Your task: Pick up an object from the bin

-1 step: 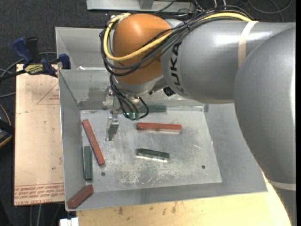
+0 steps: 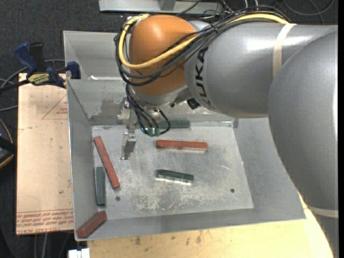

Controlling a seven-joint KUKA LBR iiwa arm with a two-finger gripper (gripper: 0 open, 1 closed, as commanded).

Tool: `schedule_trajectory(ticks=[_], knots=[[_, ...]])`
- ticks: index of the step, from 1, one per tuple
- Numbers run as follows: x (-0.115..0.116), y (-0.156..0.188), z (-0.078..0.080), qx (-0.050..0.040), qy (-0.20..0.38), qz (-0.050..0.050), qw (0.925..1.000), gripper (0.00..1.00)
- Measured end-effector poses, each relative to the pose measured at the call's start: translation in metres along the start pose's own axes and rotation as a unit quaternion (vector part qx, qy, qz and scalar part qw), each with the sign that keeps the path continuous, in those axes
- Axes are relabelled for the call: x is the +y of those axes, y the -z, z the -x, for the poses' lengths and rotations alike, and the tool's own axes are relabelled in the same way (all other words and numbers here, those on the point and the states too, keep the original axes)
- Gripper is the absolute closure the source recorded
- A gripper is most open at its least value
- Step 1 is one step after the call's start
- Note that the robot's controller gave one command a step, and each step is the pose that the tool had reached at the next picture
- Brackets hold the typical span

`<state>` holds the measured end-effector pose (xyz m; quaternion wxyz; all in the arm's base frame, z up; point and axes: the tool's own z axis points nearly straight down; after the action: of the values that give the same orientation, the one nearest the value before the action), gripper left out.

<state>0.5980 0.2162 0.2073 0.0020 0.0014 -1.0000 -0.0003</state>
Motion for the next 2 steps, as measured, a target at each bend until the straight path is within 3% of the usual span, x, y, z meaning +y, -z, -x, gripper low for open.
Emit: schedule_trajectory(ticks=[1, 2], knots=[[-0.008, 0.05, -0.005, 0.0004, -0.018, 0.0, 0.9998, 0.0], [-0.029, 0.024, -0.015, -0.0072, -0.002, 0.002, 1.0, 0.0]])
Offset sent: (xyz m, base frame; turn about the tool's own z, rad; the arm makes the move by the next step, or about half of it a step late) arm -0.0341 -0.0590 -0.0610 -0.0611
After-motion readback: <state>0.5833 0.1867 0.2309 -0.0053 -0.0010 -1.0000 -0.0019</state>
